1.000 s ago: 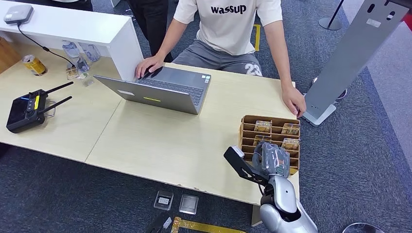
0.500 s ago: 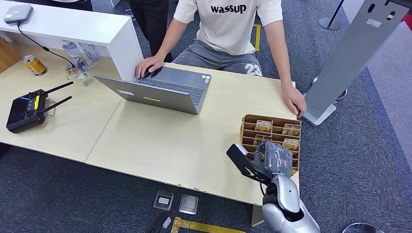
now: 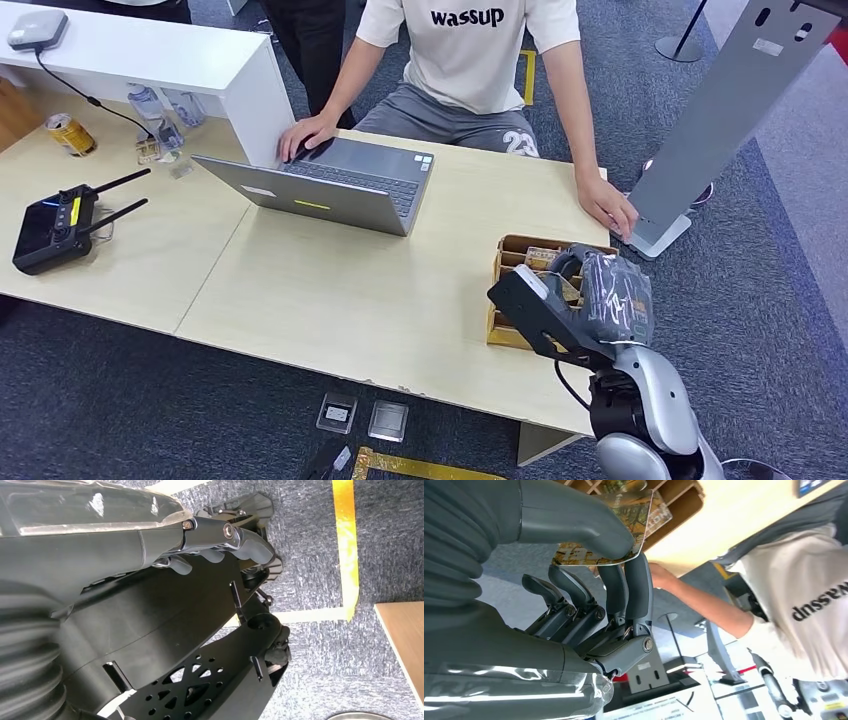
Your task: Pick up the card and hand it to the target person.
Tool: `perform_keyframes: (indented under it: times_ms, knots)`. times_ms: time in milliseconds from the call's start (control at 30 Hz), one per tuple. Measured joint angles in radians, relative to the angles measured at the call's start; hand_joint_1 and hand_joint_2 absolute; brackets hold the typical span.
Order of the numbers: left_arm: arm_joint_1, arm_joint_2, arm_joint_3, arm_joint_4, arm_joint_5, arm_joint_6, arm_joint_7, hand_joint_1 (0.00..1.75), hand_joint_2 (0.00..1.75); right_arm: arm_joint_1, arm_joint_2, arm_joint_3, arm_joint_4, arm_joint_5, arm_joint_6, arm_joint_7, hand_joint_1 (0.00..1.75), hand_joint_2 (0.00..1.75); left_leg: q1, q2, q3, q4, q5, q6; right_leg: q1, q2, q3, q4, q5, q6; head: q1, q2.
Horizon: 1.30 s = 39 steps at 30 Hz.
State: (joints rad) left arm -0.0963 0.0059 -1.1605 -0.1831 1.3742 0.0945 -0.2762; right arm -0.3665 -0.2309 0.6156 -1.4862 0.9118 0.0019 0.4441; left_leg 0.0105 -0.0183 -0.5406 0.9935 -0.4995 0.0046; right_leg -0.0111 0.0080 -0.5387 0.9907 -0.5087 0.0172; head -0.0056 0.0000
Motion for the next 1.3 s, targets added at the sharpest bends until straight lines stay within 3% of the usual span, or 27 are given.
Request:
perform_keyframes:
  times_ms: [133,233,433,567,667,967,1300]
  knots:
    - [-0.001,0.0,0.0,0.0,0.007,-0.001,0.0,0.0,1.75,-0.008,-0.006,0.008,-0.069,-0.02,-0.02,-0.03,1.71,1.75,0.0,0.0,0.0,0.0,0.0,0.0,0.0,0.0,0.0,0.0,0.0,0.0,0.0,0.0]
    - [-0.001,-0.001,0.0,0.0,0.008,-0.001,0.0,0.0,1.75,-0.016,-0.004,0.016,-0.065,0.005,-0.088,-0.064,1.71,1.75,0.0,0.0,0.0,0.0,0.0,0.0,0.0,0.0,0.0,0.001,0.0,0.0,0.0,0.0]
    - [-0.003,-0.002,0.0,0.0,0.005,0.0,0.0,0.0,1.75,-0.054,0.018,0.032,0.045,0.173,-0.306,-0.116,1.71,1.75,0.0,0.0,-0.001,0.0,0.0,0.0,0.0,0.0,0.0,0.001,0.0,0.0,0.0,0.0]
    - [-0.004,-0.003,0.0,0.0,-0.008,0.0,0.0,0.0,1.75,-0.1,0.037,0.035,0.181,0.291,-0.554,-0.176,1.71,1.75,0.0,0.0,-0.001,0.0,0.0,0.0,0.0,0.0,0.0,0.001,0.0,0.0,0.0,0.0]
    - [-0.004,-0.003,0.0,0.0,-0.013,0.0,-0.002,0.0,1.75,-0.131,0.052,0.033,0.281,0.331,-0.661,-0.217,1.71,1.75,0.0,0.0,-0.001,0.0,0.0,0.0,0.0,0.0,0.0,0.001,0.0,0.0,0.0,0.0]
    - [-0.003,-0.003,-0.001,0.0,-0.026,0.001,-0.003,0.0,1.75,-0.148,0.091,-0.015,0.394,0.576,-0.693,-0.228,1.71,1.75,0.0,0.0,0.0,0.0,0.0,0.0,0.0,0.0,0.0,0.001,0.0,0.0,0.0,0.0]
    - [-0.004,-0.003,-0.007,0.0,-0.026,0.011,0.001,0.0,1.75,-0.126,0.103,-0.019,0.422,0.583,-0.694,-0.202,1.71,1.75,0.0,0.0,0.0,0.0,0.0,0.0,0.0,0.0,0.0,0.001,0.0,0.0,0.0,0.0]
